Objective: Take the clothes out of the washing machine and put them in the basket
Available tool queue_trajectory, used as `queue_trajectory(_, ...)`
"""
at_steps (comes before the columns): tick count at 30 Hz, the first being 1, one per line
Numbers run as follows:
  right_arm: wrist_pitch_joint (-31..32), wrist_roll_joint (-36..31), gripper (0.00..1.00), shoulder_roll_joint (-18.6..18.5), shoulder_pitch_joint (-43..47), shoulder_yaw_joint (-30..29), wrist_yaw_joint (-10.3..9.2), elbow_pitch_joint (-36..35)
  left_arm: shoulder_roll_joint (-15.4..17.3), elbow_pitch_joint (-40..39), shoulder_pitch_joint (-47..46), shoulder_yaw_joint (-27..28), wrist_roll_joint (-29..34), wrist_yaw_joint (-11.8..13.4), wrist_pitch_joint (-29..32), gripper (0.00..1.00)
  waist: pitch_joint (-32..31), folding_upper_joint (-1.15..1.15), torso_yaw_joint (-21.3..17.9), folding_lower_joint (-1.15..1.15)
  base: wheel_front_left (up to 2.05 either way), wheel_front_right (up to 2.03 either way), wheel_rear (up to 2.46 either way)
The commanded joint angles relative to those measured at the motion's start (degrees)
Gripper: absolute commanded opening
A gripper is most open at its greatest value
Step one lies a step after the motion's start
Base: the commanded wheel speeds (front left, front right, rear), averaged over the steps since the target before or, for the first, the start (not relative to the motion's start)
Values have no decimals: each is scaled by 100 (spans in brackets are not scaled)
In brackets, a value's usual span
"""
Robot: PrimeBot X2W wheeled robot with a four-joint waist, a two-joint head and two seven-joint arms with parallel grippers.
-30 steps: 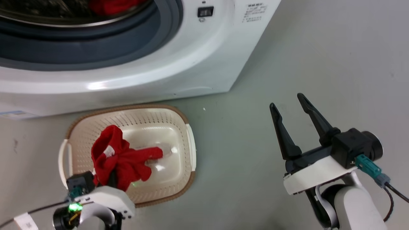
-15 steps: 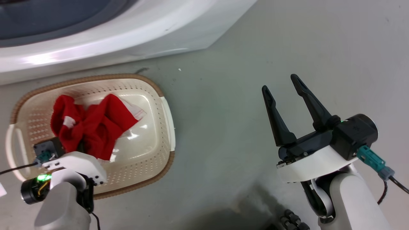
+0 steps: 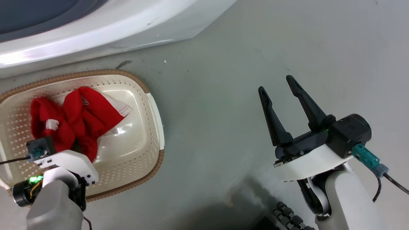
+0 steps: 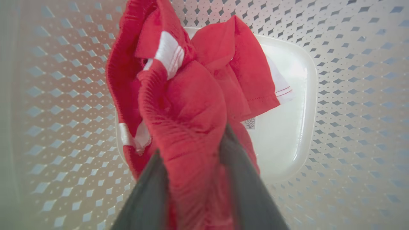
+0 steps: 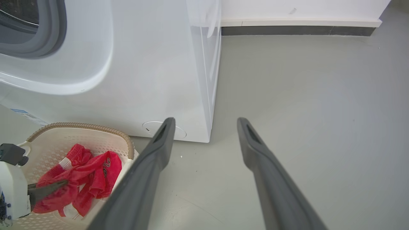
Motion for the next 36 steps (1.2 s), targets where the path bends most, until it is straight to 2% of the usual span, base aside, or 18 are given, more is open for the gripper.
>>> queue_trajectory(1, -31, 29, 100, 11, -103, -17, -4, 39, -46, 67, -25, -26, 14, -10, -14, 100, -131, 0, 49, -1, 0, 0, 0)
queue_trajectory(6, -10, -58, 100, 11, -7, -31, -4, 219, -215, 147, 190, -80, 18, -106, -14, 100, -665, 0, 210, -1, 0, 0, 0)
queue_trajectory(14, 136, -187, 100, 9, 321, -68, -4, 360, -592, -287, 978, -3, 32, -1, -14, 100, -1750, 0, 380, -1, 0, 0, 0)
queue_trajectory(26, 470, -310, 100, 10, 1003, -297, -4, 174, -1137, -1706, 1986, 213, 180, 113, -15, 100, -2823, 0, 773, -1, 0, 0, 0)
queue_trajectory(36, 719, -415, 100, 10, 1367, -338, -4, -46, -1239, -2996, 2299, 138, 520, 180, -15, 100, -3363, 0, 884, -1, 0, 0, 0)
